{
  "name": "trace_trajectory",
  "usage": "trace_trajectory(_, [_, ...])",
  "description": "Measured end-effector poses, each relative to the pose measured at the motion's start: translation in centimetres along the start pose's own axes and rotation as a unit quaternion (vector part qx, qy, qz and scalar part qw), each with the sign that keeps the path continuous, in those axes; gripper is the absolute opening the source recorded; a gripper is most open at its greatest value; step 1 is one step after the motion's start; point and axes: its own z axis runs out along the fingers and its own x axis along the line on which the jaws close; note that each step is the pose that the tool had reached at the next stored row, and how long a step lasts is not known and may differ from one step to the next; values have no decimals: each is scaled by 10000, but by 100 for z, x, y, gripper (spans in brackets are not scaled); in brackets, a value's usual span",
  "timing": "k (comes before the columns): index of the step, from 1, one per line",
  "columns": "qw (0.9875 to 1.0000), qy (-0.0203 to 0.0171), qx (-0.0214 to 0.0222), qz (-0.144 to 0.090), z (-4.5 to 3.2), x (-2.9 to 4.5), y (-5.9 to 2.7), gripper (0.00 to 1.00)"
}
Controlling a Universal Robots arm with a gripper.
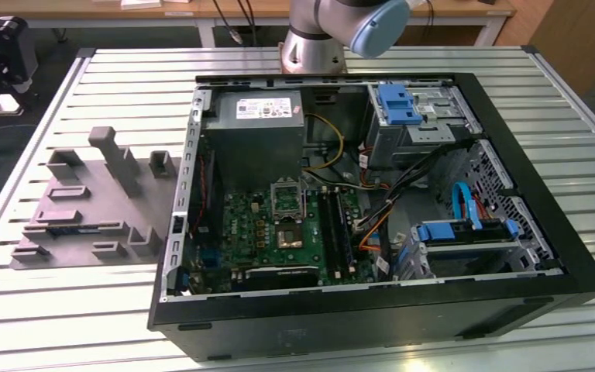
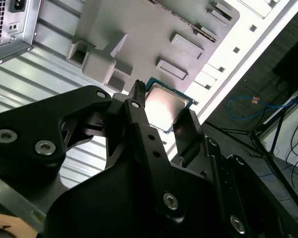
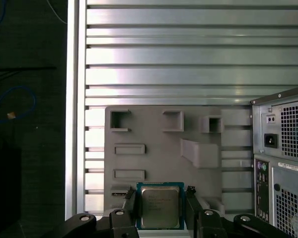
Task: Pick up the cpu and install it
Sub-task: 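Pick up the cpu and move it towards the insertion slot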
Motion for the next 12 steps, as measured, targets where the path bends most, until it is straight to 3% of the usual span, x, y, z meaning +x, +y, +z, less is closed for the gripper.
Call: trace_trajectory(12, [10000,0,0,0,0,-64,2,47])
